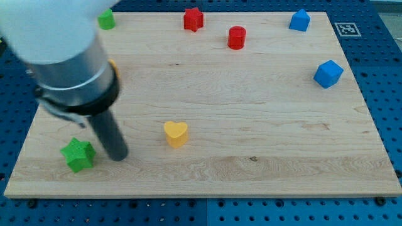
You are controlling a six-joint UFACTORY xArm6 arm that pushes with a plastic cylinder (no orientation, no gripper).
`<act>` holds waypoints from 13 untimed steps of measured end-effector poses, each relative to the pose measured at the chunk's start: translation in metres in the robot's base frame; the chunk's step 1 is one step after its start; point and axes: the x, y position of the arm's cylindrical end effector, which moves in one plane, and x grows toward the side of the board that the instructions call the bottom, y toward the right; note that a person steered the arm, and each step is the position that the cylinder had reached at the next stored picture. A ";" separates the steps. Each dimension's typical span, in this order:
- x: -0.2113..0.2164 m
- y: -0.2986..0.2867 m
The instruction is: Move the heart towards the bottom right side
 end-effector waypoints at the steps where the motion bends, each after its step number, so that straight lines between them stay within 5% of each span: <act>1: -0.012 0.033; 6: -0.038 0.019; 10: -0.003 0.156; 11: -0.009 0.146; 13: -0.106 0.080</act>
